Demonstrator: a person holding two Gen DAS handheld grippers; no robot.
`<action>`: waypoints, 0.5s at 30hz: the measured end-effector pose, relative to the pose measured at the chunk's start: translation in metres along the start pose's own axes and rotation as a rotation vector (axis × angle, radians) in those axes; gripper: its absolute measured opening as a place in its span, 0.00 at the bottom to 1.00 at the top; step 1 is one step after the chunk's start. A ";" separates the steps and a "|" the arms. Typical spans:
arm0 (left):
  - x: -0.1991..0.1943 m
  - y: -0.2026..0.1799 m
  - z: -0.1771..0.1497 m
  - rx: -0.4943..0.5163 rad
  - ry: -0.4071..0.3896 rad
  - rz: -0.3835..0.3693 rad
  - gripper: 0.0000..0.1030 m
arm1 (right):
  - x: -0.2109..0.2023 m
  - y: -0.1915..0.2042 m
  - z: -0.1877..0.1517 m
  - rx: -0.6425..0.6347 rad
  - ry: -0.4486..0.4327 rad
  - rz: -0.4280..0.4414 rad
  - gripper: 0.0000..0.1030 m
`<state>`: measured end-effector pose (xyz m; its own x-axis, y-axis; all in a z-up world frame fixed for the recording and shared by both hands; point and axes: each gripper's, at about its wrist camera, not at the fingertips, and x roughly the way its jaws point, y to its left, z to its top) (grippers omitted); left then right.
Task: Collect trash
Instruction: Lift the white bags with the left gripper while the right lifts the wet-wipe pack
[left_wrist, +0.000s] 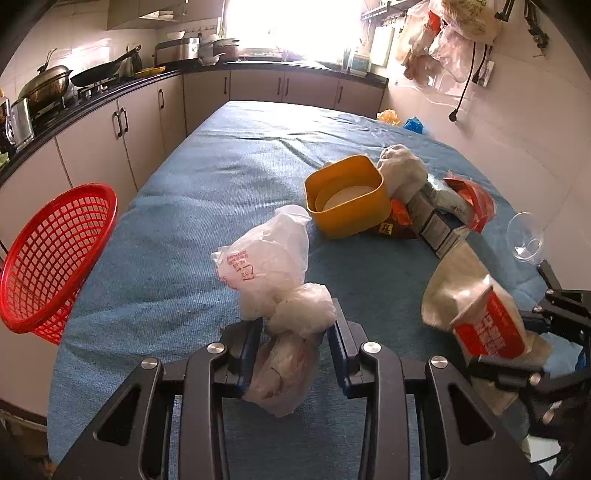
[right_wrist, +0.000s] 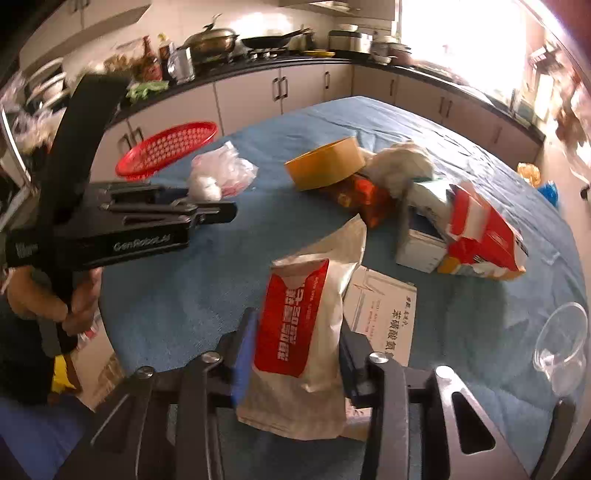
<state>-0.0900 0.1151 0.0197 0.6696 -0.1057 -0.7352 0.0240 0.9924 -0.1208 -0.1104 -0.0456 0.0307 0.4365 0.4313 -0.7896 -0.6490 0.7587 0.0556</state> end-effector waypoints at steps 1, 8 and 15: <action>-0.001 0.000 0.000 0.001 -0.003 0.000 0.32 | -0.004 -0.004 0.000 0.024 -0.013 0.013 0.40; -0.014 -0.007 0.005 0.014 -0.031 0.003 0.32 | -0.034 -0.026 0.005 0.172 -0.121 0.065 0.40; -0.027 -0.004 0.012 0.015 -0.068 0.037 0.32 | -0.037 -0.029 0.014 0.217 -0.134 0.083 0.40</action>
<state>-0.0993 0.1145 0.0485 0.7191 -0.0646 -0.6919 0.0087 0.9964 -0.0841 -0.0994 -0.0765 0.0669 0.4752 0.5458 -0.6901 -0.5437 0.7988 0.2574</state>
